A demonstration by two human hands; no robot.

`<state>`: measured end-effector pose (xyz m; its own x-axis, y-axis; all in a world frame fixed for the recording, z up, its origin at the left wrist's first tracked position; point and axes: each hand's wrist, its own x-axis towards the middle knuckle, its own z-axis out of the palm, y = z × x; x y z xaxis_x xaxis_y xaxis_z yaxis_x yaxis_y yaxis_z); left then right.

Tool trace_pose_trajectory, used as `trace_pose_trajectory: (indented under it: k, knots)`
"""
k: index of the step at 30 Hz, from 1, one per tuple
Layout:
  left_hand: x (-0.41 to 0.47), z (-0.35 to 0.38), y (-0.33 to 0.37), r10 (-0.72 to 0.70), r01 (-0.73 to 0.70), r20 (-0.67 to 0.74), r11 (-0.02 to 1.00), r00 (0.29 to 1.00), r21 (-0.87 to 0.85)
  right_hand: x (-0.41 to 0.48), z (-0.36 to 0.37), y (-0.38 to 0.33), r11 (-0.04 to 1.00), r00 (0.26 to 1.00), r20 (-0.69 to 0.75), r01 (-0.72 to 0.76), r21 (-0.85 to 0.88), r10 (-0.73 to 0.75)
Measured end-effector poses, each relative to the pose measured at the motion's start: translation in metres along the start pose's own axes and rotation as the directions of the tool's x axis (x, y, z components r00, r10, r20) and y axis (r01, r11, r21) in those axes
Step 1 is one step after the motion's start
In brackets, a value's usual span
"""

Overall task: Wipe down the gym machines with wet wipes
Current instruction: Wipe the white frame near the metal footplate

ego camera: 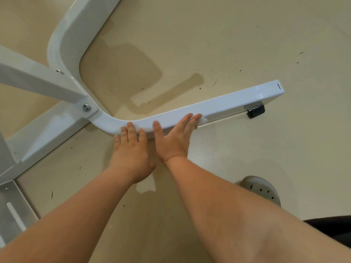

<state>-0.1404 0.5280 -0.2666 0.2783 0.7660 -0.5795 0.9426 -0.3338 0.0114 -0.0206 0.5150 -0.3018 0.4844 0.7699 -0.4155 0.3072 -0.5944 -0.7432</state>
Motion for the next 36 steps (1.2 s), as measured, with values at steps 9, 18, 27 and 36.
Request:
trace_pose_trajectory:
  k: [9,18,27,36]
  knots:
    - [0.001,0.001,-0.003,0.005,-0.006,0.023,0.999,1.0,0.04,0.048,-0.04,0.002,0.987,0.974,-0.174,-0.129,0.094,0.144]
    - [0.002,0.001,0.002,-0.007,0.007,0.002,0.995,1.0,-0.097,0.005,0.013,-0.037,0.843,0.969,-0.012,-0.208,0.495,0.246]
    - [0.001,0.003,-0.002,-0.004,0.005,0.004,0.998,1.0,-0.062,0.04,-0.021,-0.02,0.662,0.908,-0.054,-0.261,0.702,0.415]
    - [0.004,0.005,0.004,-0.017,0.017,0.003,0.997,1.0,-0.078,0.026,0.006,-0.034,0.617,0.899,0.06,-0.344,0.708,0.433]
